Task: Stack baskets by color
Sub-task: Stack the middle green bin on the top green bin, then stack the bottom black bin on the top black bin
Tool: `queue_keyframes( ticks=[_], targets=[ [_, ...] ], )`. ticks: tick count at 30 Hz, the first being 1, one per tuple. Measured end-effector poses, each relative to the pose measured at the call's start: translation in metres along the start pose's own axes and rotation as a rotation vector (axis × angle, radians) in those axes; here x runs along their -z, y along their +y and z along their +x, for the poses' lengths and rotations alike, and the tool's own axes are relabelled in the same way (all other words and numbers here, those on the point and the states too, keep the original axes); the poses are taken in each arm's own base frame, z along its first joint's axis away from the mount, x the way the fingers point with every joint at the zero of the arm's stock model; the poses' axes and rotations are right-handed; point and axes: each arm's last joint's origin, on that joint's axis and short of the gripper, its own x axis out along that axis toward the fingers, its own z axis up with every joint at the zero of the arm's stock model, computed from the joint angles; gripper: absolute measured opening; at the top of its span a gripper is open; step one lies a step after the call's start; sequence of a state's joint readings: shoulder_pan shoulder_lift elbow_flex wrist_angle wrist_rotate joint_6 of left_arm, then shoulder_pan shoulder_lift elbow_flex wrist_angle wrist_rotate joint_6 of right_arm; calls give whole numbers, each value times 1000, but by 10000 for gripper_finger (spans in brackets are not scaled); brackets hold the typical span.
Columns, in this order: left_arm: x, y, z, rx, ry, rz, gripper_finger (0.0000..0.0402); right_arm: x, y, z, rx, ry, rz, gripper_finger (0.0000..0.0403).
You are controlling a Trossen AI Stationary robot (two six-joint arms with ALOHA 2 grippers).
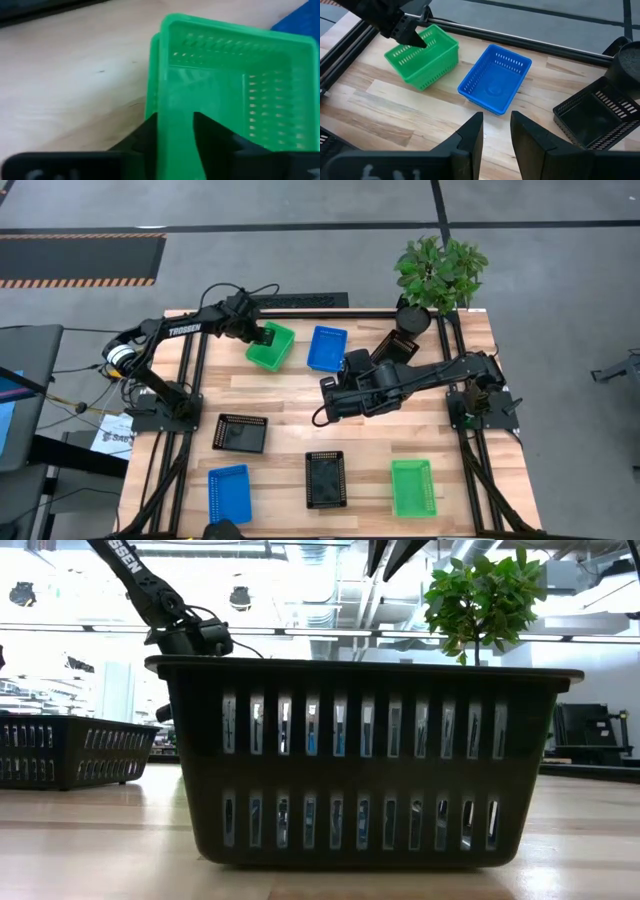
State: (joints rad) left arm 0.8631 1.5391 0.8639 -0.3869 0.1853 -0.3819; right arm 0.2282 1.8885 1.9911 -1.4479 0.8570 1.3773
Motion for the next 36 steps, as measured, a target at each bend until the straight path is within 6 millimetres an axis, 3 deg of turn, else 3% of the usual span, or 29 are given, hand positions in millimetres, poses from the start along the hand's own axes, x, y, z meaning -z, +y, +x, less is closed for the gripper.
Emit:
queue_keyframes(
  ticks=[7, 11, 18, 24, 27, 36],
  targets=[
    [-4, -5, -1, 101, 4, -15, 201, -2, -1, 3, 13, 1, 1, 118],
    [-16, -10, -16, 115, -39, 0, 237, -3, -2, 4, 19, 13, -1, 118],
    [-33, -21, -47, 64, -138, 73, 254, -4, -3, 6, 22, 18, -13, 118],
    [-30, -28, -61, 221, -96, 40, 254, -9, -8, 13, 61, 59, -18, 118],
    [-29, -33, -71, 327, -102, 37, 253, -11, -16, 30, 144, 153, -12, 118],
    [-28, -42, -110, 456, -229, 113, 253, 17, -51, 116, 374, 516, -150, 118]
  ],
)
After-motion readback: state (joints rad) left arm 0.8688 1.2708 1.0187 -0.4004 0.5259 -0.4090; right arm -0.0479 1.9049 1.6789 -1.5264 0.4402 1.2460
